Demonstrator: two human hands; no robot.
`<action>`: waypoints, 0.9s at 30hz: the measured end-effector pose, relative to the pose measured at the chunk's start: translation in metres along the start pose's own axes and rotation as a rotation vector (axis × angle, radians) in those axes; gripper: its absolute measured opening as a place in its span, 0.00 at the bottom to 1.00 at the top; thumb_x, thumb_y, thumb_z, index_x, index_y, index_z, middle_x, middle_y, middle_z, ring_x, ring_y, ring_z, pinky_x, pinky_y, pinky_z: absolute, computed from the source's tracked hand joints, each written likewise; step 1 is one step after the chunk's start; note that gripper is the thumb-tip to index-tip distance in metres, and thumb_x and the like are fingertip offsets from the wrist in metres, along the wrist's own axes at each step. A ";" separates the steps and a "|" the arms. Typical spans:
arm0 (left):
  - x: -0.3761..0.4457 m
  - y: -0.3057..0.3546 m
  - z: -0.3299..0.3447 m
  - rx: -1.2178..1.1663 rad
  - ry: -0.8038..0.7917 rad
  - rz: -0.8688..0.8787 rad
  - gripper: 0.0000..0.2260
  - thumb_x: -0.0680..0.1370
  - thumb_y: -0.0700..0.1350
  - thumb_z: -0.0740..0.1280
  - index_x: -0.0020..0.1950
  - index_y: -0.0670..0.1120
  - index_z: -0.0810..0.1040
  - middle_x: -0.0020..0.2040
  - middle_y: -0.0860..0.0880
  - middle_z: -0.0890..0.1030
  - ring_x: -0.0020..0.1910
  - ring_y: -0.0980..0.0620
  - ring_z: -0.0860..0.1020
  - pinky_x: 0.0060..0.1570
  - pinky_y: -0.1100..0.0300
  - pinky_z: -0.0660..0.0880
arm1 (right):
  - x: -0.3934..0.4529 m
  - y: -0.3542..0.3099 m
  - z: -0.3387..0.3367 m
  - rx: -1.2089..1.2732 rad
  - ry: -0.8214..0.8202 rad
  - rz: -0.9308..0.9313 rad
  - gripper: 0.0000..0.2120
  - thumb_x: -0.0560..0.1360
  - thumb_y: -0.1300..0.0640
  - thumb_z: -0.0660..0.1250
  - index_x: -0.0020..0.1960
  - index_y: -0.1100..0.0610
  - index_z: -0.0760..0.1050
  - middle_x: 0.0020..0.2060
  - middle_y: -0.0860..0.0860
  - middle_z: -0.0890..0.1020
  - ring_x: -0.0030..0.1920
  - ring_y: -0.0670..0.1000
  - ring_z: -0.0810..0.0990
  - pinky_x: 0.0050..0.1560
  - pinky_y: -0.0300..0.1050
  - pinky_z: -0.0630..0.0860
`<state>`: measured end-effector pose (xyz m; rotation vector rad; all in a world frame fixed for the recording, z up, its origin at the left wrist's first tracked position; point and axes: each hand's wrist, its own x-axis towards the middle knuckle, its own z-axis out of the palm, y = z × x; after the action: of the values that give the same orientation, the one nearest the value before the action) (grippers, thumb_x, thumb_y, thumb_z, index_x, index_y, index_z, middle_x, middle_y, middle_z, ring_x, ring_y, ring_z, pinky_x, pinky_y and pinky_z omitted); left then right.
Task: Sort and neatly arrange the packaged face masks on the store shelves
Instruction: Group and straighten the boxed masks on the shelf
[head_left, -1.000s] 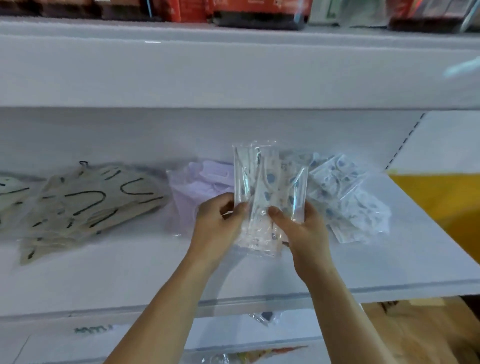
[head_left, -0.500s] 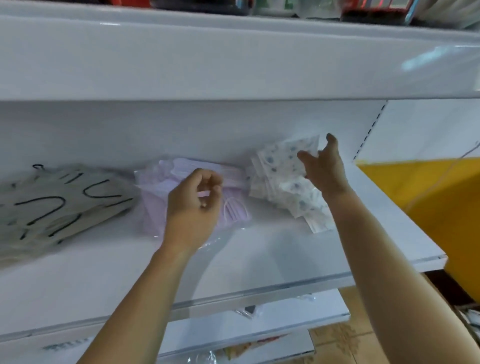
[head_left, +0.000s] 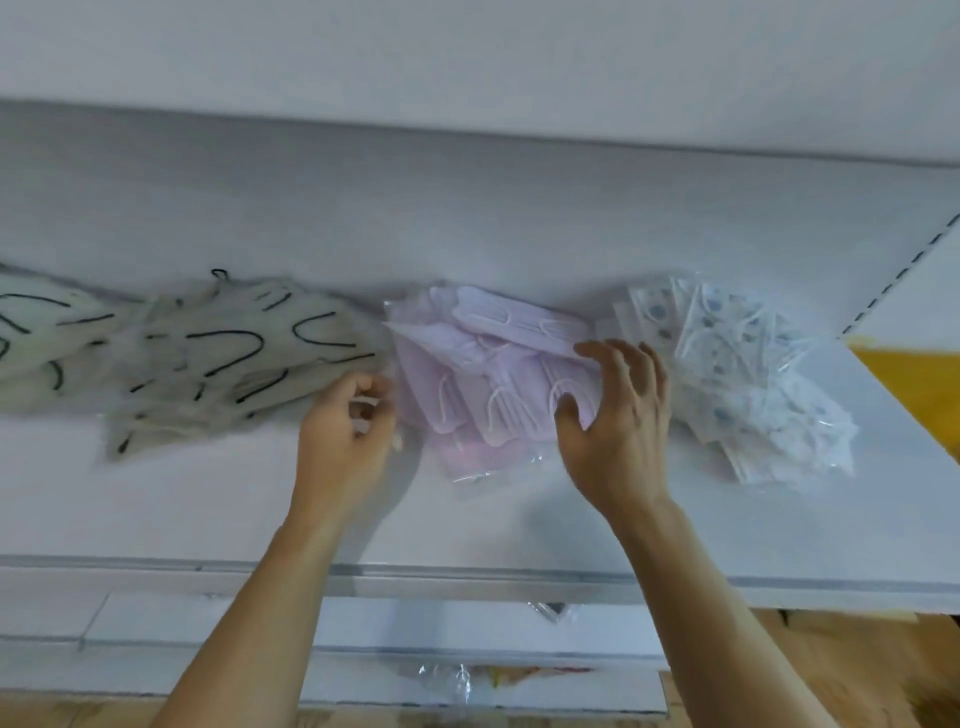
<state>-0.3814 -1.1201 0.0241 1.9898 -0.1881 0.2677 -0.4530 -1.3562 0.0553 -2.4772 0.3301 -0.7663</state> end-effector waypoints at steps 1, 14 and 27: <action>-0.002 -0.003 -0.009 0.114 -0.001 0.056 0.10 0.77 0.35 0.69 0.51 0.50 0.80 0.49 0.53 0.82 0.43 0.60 0.78 0.40 0.70 0.72 | 0.000 -0.010 0.002 -0.023 -0.063 -0.030 0.25 0.71 0.55 0.67 0.68 0.55 0.74 0.65 0.56 0.76 0.71 0.65 0.69 0.68 0.66 0.68; -0.033 -0.085 -0.241 0.599 0.297 -0.110 0.09 0.78 0.42 0.68 0.58 0.48 0.81 0.56 0.50 0.80 0.54 0.45 0.75 0.51 0.50 0.72 | -0.051 -0.214 0.097 0.179 -0.617 -0.282 0.28 0.77 0.50 0.71 0.75 0.49 0.66 0.71 0.53 0.69 0.76 0.56 0.62 0.74 0.58 0.65; -0.075 -0.212 -0.565 0.713 0.323 -0.394 0.22 0.80 0.49 0.66 0.74 0.49 0.72 0.73 0.48 0.72 0.72 0.45 0.69 0.69 0.43 0.69 | -0.159 -0.531 0.292 0.372 -0.950 -0.546 0.34 0.80 0.48 0.68 0.81 0.47 0.55 0.77 0.45 0.62 0.77 0.45 0.57 0.69 0.37 0.56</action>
<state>-0.4581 -0.5171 0.0482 2.5813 0.5779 0.4343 -0.3720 -0.7355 0.0676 -2.2636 -0.7758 0.2195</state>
